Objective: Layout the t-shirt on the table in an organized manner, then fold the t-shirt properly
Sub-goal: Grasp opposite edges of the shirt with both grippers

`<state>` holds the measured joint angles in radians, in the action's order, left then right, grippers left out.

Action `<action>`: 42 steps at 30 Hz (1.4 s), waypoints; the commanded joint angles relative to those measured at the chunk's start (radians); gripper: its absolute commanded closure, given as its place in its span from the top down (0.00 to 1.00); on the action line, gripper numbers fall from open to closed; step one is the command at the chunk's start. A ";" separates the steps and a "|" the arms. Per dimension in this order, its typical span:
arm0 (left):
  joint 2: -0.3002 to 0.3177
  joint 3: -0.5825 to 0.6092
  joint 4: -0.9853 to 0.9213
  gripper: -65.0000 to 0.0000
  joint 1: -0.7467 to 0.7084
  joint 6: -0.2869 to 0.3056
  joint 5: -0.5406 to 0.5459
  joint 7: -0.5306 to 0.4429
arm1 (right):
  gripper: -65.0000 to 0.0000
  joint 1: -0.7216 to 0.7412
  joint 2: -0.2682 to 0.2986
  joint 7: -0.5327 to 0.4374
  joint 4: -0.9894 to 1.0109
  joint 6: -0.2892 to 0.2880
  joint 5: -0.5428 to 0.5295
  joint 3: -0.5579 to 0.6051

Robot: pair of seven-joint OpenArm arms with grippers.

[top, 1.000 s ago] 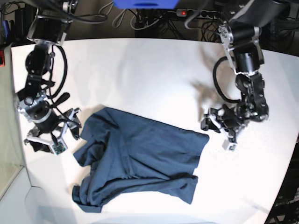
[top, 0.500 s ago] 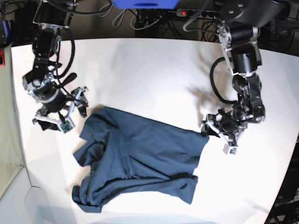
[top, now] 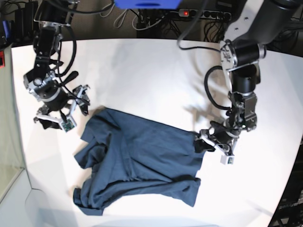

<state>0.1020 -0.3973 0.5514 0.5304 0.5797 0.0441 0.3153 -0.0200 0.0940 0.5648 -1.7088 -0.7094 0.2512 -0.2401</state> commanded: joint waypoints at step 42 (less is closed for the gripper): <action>0.245 -0.170 0.606 0.00 -0.284 -0.002 0.254 0.451 | 0.80 0.460 -0.015 -0.226 0.781 0.011 -0.013 0.000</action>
<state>0.3298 -0.5621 1.1442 0.2249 0.5758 0.2825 0.7856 0.4175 0.0719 0.3504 -0.9157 -0.7021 0.2478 -0.2401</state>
